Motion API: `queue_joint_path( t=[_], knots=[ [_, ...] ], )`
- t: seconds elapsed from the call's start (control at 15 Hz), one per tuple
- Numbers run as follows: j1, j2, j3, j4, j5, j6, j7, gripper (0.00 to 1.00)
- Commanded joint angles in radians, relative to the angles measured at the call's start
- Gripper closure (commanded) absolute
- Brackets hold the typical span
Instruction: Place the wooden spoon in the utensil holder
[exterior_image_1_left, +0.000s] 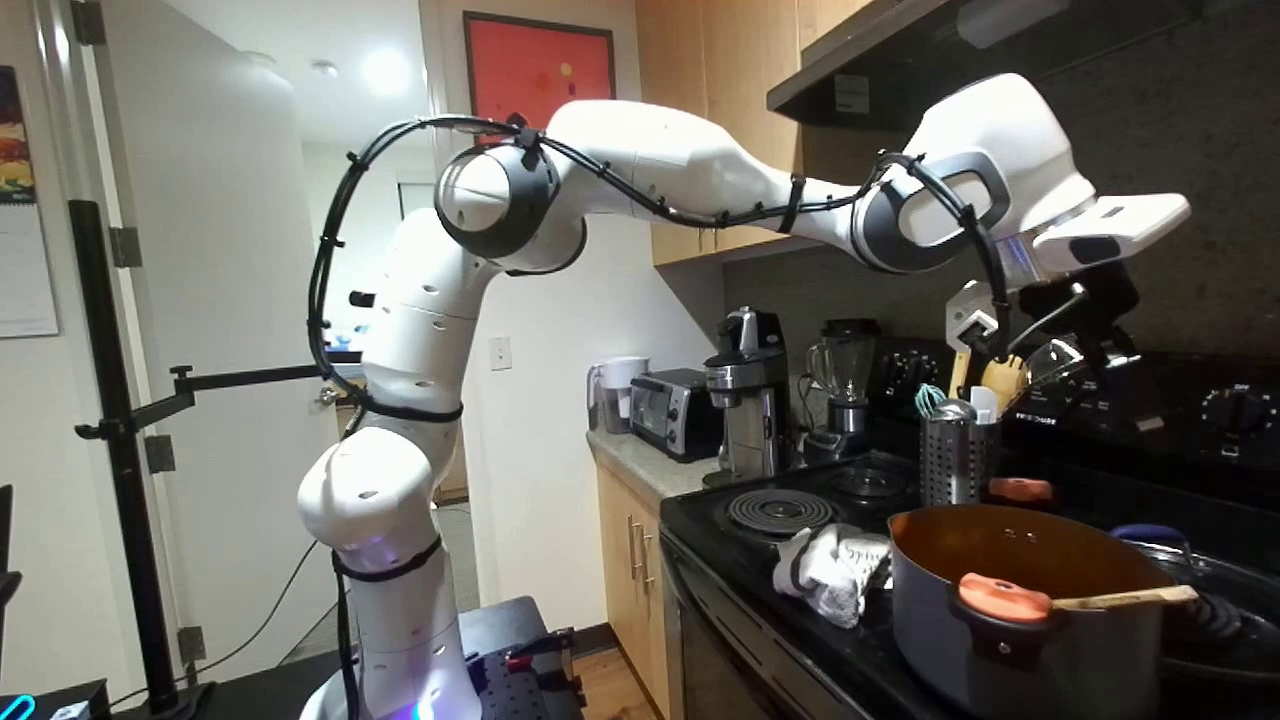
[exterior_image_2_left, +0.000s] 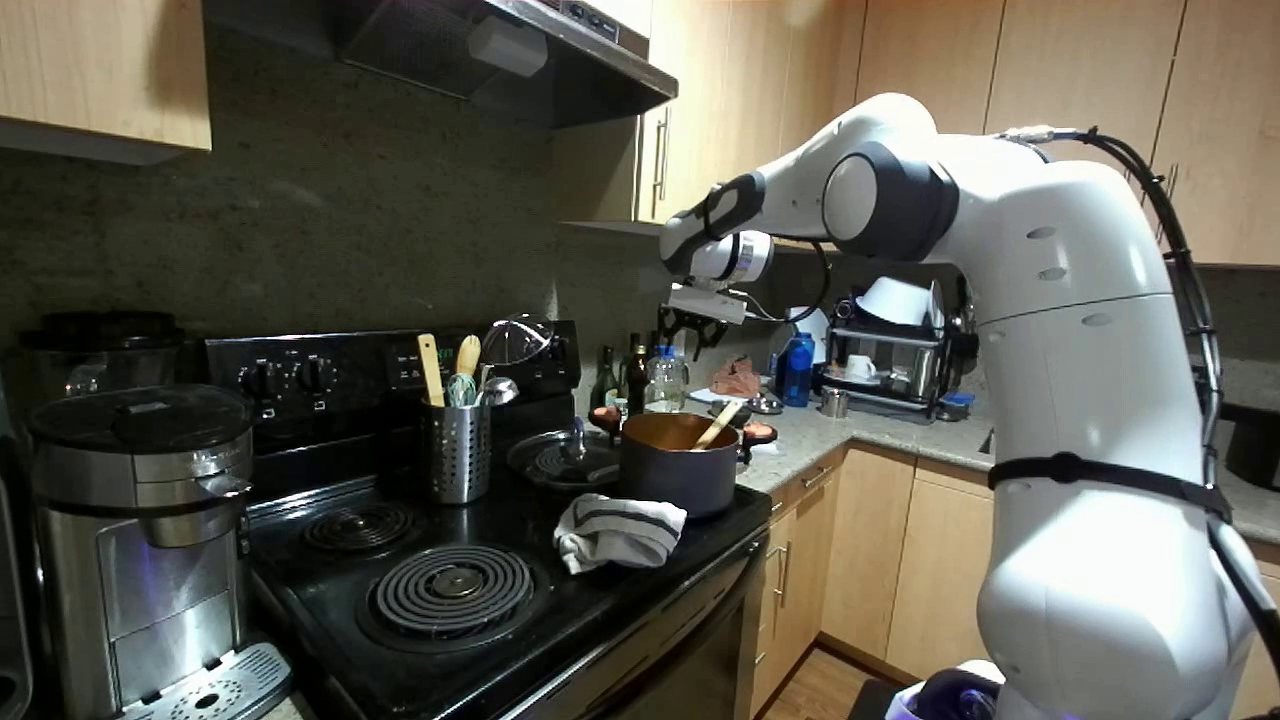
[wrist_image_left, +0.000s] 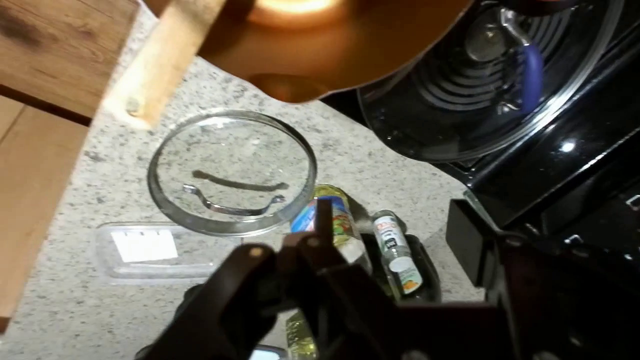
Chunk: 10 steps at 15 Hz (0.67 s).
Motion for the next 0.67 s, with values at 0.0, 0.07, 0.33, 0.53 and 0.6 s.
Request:
queue_joint_path(
  t=[0.0, 0.07, 0.33, 0.53, 0.6],
  knots=[
    [0.03, -0.103, -0.051, -0.127, -0.097, -0.03, 0.103, 0.07],
    [0.032, -0.118, -0.062, -0.149, -0.124, -0.04, 0.13, 0.0],
    [0.024, -0.155, -0.077, -0.22, -0.159, -0.082, 0.18, 0.0],
    [0.015, -0.138, -0.076, -0.248, -0.137, -0.073, 0.189, 0.0],
    [0.012, -0.128, -0.078, -0.25, -0.133, -0.08, 0.193, 0.0]
  ],
)
